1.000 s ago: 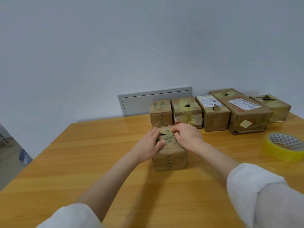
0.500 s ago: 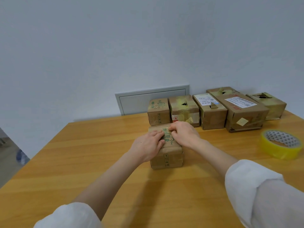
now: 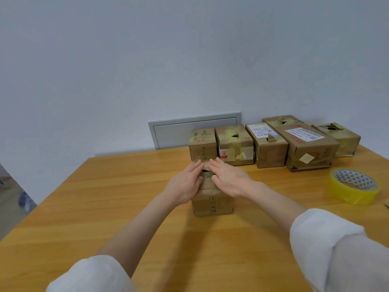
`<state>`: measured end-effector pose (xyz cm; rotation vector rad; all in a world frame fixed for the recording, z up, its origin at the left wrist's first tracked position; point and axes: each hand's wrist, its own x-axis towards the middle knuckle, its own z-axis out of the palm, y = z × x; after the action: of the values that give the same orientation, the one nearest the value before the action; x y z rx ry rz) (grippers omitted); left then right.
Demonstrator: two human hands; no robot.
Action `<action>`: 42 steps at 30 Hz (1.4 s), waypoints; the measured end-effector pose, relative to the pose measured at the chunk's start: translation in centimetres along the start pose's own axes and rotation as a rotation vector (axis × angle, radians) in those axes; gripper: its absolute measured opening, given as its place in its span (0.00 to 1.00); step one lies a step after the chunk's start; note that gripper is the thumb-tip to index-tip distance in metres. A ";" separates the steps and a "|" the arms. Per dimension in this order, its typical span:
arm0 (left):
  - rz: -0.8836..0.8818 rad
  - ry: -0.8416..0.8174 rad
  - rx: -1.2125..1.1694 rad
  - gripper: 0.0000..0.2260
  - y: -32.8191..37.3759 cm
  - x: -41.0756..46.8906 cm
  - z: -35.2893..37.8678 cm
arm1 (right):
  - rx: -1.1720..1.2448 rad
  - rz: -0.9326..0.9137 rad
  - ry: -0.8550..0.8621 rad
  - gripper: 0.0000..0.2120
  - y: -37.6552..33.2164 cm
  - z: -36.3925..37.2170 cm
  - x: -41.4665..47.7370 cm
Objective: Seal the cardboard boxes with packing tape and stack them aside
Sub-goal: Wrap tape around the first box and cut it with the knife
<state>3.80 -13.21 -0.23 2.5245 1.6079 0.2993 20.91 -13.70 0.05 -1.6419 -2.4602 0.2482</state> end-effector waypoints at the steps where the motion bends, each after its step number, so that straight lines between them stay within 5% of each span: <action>1: 0.016 -0.022 0.027 0.22 0.3 0.1 0.0 | -0.012 0.001 -0.004 0.25 -0.3 0.2 0.0; 18: -0.012 -0.008 0.003 0.22 0.3 0.3 1.2 | -0.072 0.072 0.056 0.23 -1.1 0.9 0.5; 25: -0.060 0.028 -0.202 0.23 -0.6 0.0 0.2 | 0.158 0.091 0.103 0.22 -0.3 0.6 0.0; 38: -0.046 -0.048 0.015 0.23 1.3 0.1 -0.1 | 0.168 0.189 0.170 0.23 0.9 0.8 -1.4; 42: -0.032 0.098 -0.022 0.23 3.2 0.8 -0.9 | 0.198 0.220 0.193 0.24 1.5 0.4 -2.1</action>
<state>6.76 -13.85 1.41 2.5016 1.6676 0.4407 22.99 -15.06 -0.77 -1.7585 -2.0467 0.3328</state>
